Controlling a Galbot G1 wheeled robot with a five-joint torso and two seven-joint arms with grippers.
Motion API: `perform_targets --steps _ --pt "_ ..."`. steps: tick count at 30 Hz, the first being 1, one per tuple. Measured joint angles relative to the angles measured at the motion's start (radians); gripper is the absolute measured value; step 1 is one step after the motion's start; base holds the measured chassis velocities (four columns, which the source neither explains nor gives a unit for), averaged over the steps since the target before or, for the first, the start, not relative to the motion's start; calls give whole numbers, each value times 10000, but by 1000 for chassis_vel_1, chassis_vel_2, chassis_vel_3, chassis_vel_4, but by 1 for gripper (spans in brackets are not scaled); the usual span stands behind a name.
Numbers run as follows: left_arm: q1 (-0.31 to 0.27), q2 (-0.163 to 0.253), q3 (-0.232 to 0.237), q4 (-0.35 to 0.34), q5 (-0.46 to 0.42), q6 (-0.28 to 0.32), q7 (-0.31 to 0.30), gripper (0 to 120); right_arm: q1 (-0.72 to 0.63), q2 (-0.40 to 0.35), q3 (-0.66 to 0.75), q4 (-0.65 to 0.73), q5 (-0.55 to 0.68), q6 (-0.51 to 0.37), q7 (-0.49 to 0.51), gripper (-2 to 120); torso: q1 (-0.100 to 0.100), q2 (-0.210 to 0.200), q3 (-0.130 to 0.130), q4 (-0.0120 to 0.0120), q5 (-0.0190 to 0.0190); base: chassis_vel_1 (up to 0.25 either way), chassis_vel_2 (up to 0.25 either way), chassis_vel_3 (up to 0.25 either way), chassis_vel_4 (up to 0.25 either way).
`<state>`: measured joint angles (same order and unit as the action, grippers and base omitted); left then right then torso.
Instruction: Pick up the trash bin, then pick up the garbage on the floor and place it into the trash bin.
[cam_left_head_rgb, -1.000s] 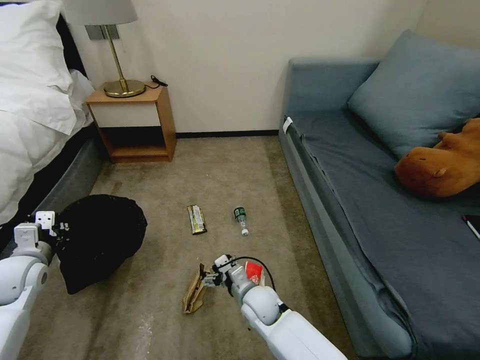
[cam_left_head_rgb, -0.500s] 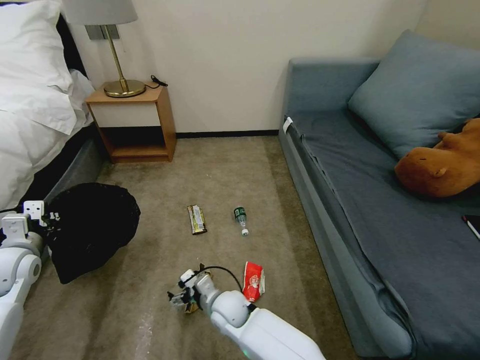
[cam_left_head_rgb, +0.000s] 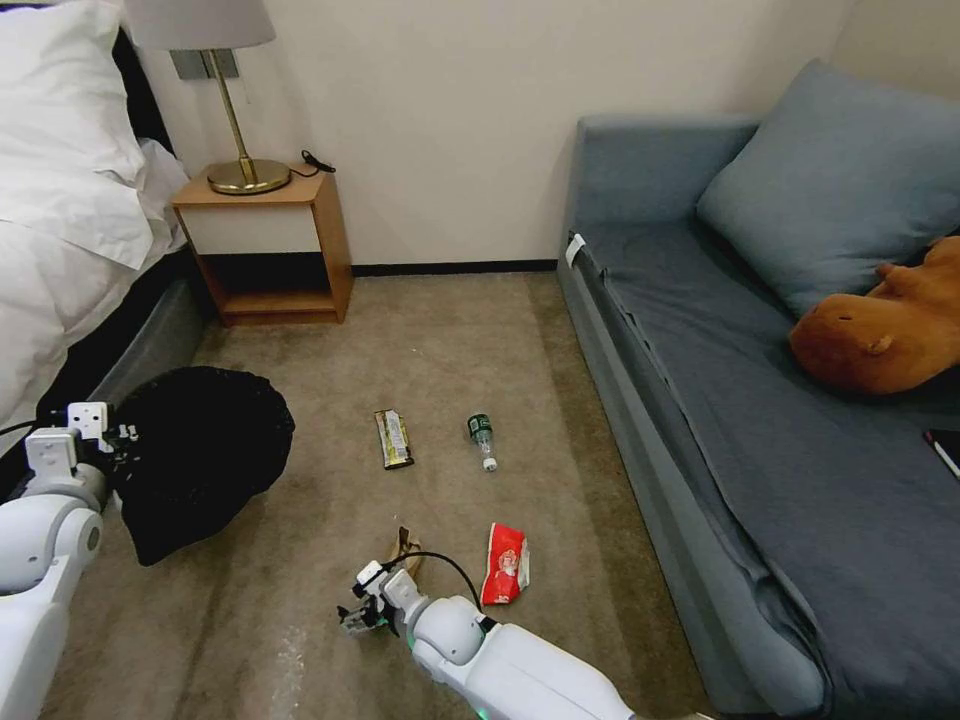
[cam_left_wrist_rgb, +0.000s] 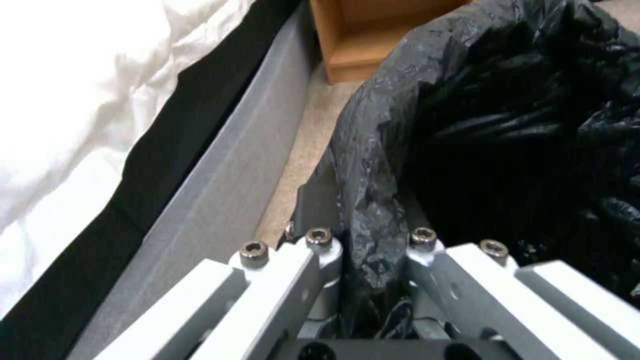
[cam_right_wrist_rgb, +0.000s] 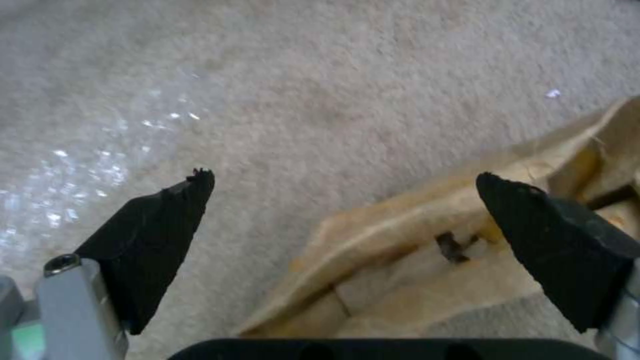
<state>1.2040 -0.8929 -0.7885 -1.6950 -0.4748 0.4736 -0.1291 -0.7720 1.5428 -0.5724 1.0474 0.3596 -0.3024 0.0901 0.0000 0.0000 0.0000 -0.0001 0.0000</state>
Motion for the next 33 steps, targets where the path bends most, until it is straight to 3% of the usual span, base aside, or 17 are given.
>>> perform_targets --steps 18,25,27,33 --pt "253 -95 58 -569 -78 87 -60 4 -234 365 -171 -919 -629 744 246 98 -1 9 -4 -4 -6 0 0 0 0" --pt "203 -7 56 -494 -141 110 -69 4 -182 335 -159 -945 -595 663 165 78 -1 3 -2 6 10 0 0 0 0" --pt "146 -10 103 -436 -147 111 -71 4 -132 194 -182 -903 -587 541 103 65 0 -2 1 3 3 0 0 0 0" --pt "80 -63 173 -312 -151 112 -65 4 44 -16 -296 -763 -378 299 8 46 0 -4 3 3 2 0 0 0 0"
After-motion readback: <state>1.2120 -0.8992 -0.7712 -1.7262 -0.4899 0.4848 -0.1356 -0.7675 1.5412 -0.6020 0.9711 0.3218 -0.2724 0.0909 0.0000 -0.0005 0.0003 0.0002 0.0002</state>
